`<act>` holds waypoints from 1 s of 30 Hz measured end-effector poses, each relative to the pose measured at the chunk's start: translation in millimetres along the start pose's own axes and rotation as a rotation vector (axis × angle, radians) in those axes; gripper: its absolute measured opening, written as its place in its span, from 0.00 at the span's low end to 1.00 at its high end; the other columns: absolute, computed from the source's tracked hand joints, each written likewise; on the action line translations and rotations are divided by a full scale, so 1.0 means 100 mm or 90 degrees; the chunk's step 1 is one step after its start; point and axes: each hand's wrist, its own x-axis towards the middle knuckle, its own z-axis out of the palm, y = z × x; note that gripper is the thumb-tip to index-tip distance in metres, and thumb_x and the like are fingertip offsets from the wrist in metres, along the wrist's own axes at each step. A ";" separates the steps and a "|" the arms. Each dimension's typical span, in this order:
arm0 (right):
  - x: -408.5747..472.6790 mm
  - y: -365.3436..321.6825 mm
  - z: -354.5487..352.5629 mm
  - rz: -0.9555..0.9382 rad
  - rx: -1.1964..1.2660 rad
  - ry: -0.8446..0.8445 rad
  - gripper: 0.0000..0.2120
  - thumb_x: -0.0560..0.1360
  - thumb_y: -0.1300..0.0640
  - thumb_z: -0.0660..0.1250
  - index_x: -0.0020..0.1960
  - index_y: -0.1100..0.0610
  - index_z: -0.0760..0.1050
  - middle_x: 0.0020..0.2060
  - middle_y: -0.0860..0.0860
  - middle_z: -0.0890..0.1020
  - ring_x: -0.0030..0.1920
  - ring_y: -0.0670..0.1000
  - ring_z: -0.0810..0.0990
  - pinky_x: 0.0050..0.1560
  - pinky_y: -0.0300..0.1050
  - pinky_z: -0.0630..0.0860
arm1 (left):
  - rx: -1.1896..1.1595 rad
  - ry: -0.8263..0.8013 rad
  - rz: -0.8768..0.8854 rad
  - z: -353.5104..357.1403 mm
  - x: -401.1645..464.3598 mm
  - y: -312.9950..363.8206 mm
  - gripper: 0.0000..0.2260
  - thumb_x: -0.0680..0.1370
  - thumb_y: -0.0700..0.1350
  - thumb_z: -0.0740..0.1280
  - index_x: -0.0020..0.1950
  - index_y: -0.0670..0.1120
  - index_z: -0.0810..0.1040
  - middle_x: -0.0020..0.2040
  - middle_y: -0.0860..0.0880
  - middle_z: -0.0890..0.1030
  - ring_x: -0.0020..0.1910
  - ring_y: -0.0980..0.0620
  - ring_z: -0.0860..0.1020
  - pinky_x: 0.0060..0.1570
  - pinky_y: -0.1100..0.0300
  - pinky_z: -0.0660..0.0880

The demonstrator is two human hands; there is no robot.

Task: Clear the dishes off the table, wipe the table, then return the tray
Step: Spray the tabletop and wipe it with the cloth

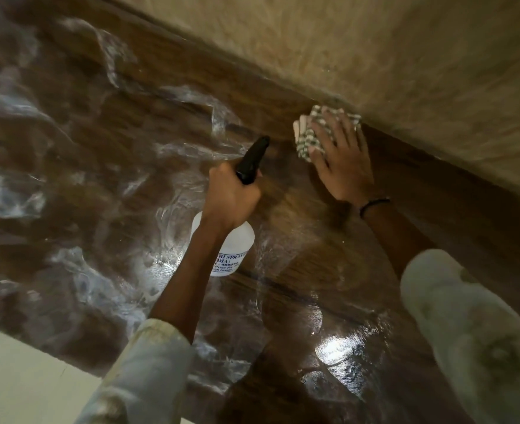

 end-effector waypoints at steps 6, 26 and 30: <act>0.51 -0.70 0.13 0.041 0.016 0.036 0.26 0.81 0.47 0.46 0.78 0.49 0.54 0.78 0.51 0.54 0.78 0.57 0.49 0.76 0.58 0.44 | 0.002 -0.007 -0.006 -0.02 0.01 -0.01 0.07 0.71 0.37 0.67 0.33 0.42 0.73 0.26 0.48 0.70 0.25 0.49 0.68 0.28 0.57 0.67; -0.97 -0.14 0.23 0.049 0.036 0.015 0.25 0.82 0.45 0.47 0.78 0.48 0.55 0.78 0.50 0.55 0.78 0.54 0.48 0.76 0.58 0.46 | 0.200 -0.184 -0.024 0.15 -0.83 -0.53 0.09 0.71 0.37 0.68 0.50 0.37 0.78 0.36 0.44 0.78 0.28 0.50 0.74 0.26 0.63 0.68; -0.97 -0.16 0.24 0.043 0.048 0.016 0.25 0.81 0.45 0.47 0.78 0.48 0.55 0.78 0.49 0.54 0.78 0.53 0.47 0.75 0.58 0.45 | 0.214 -0.208 -0.026 0.18 -0.85 -0.58 0.09 0.72 0.38 0.68 0.51 0.38 0.77 0.39 0.44 0.78 0.30 0.50 0.74 0.27 0.63 0.68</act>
